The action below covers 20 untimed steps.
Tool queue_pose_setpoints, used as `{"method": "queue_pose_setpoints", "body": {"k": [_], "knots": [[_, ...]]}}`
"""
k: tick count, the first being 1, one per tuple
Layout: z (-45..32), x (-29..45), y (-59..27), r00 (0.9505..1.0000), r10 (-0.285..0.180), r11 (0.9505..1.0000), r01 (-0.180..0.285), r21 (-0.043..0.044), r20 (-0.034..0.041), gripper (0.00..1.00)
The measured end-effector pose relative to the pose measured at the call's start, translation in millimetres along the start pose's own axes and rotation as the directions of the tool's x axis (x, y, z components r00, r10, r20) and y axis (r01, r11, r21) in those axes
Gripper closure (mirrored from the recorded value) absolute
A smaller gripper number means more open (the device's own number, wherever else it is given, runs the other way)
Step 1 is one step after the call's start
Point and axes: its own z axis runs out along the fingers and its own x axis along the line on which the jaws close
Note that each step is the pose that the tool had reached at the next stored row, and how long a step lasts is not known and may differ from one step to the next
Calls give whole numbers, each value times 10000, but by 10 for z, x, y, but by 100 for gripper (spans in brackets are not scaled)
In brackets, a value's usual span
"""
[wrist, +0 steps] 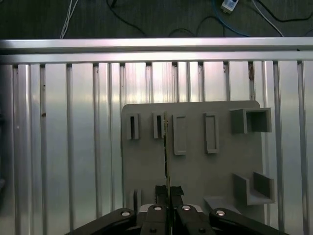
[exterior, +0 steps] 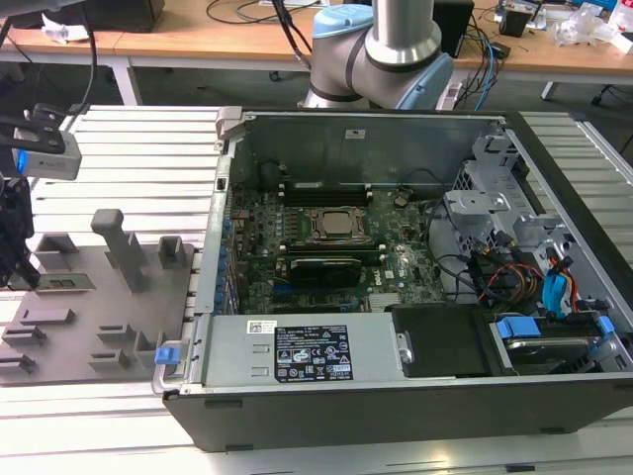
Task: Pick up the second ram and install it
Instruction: 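Pick up the second ram and move it above second insertion slot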
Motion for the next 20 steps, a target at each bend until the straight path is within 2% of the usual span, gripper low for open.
{"method": "queue_pose_setpoints", "body": {"k": [6,20], "knots": [[-128,-3,4,10000,0,10000,0,0,-1,86],[-357,-8,12,10000,0,10000,0,0,0,86]]}}
